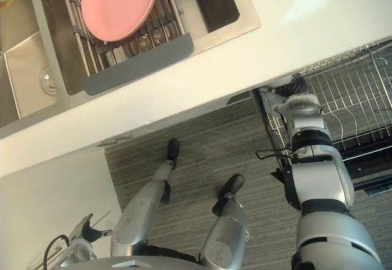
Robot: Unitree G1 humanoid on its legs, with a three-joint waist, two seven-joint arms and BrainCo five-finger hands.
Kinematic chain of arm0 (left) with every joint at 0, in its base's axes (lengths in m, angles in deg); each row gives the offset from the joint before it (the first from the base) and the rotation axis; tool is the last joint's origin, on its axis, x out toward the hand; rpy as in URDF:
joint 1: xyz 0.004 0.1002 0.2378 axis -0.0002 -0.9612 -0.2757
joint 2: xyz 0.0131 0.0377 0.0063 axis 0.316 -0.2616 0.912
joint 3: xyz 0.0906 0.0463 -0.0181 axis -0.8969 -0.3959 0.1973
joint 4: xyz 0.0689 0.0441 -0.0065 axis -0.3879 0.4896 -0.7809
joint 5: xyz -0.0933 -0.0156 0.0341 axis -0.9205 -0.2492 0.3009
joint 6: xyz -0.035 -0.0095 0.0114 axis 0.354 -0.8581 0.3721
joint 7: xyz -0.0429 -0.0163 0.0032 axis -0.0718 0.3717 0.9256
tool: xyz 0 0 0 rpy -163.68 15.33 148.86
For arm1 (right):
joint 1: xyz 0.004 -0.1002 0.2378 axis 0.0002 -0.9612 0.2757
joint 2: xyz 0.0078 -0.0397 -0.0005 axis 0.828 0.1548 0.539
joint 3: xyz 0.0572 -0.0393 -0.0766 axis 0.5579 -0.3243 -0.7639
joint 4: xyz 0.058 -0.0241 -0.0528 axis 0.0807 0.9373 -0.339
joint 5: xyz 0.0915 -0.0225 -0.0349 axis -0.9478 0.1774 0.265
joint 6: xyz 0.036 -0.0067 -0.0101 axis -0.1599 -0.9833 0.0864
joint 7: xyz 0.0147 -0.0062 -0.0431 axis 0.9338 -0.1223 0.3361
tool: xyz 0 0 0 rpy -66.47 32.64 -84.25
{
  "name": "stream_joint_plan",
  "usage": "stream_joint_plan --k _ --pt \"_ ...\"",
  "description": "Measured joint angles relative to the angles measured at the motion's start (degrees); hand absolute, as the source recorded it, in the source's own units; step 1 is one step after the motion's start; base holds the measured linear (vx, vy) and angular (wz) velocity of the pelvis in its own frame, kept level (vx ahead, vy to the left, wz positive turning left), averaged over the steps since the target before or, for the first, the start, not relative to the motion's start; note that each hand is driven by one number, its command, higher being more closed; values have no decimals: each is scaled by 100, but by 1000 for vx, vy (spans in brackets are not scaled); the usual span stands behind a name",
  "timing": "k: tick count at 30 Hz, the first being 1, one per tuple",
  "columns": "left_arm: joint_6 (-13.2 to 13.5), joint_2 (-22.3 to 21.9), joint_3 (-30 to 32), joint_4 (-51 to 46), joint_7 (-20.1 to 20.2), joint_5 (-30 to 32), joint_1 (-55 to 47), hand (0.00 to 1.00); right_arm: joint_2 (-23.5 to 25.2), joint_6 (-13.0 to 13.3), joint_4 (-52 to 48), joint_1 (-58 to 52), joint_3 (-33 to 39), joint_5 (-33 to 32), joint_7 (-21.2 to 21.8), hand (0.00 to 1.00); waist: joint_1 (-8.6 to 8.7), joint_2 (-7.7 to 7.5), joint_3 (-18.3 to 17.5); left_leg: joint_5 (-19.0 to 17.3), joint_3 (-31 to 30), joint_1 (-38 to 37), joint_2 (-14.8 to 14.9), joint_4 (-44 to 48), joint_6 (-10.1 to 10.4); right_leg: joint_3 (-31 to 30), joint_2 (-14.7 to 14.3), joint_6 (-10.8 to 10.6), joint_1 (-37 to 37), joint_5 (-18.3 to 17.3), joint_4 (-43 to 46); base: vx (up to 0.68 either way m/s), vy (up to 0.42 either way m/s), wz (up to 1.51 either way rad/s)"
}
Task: Walk over to the sink, pick up the cup, carry it to the dishwasher, place the cup inside the dishwasher, then close the dishwasher door
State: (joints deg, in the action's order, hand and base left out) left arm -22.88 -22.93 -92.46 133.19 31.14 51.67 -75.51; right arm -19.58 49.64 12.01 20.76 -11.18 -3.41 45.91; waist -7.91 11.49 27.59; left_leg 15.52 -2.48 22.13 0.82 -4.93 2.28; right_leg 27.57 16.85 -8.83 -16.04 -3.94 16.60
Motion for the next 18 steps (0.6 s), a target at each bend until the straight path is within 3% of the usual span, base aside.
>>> stream_joint_plan --k 3,5,7,14,16,18 --pt "46 -175 401 155 13 -843 71 0 367 23 -1 -273 655 -589 -489 0 9 -26 14 3 -10 -68 37 0 51 -13 1 21 4 -101 166 -47 -82 2" --pt "233 -303 743 165 11 -1543 107 0 802 268 -21 -616 1044 -542 -914 0 41 -88 28 1 -31 -163 59 0 90 -11 18 39 41 -224 351 -41 -96 5" --pt "255 -347 986 161 58 -1939 158 0 1108 473 -257 -917 1240 -535 -1190 0 79 -181 67 -15 -37 -297 79 1 126 -5 22 56 147 -319 463 -29 -95 6" --pt "210 -401 1651 37 417 -2229 152 0 2073 788 -1828 -2471 1699 -541 -1654 0 315 -639 -15 -136 33 -932 140 0 228 12 -82 47 909 -396 242 -14 -91 1" --pt "174 -358 1830 -12 438 -2300 100 0 2419 964 -2472 -3121 1699 -543 -1854 0 398 -869 -262 -253 225 -1163 200 -1 217 -71 -167 25 1148 -331 12 17 -90 -25" --pt "94 -332 1876 -12 475 -2313 46 0 2604 1101 -2878 -3572 1774 -542 -1989 0 447 -1006 -559 -356 444 -1334 240 -2 194 -170 -228 9 1332 -241 -234 56 -79 -38"
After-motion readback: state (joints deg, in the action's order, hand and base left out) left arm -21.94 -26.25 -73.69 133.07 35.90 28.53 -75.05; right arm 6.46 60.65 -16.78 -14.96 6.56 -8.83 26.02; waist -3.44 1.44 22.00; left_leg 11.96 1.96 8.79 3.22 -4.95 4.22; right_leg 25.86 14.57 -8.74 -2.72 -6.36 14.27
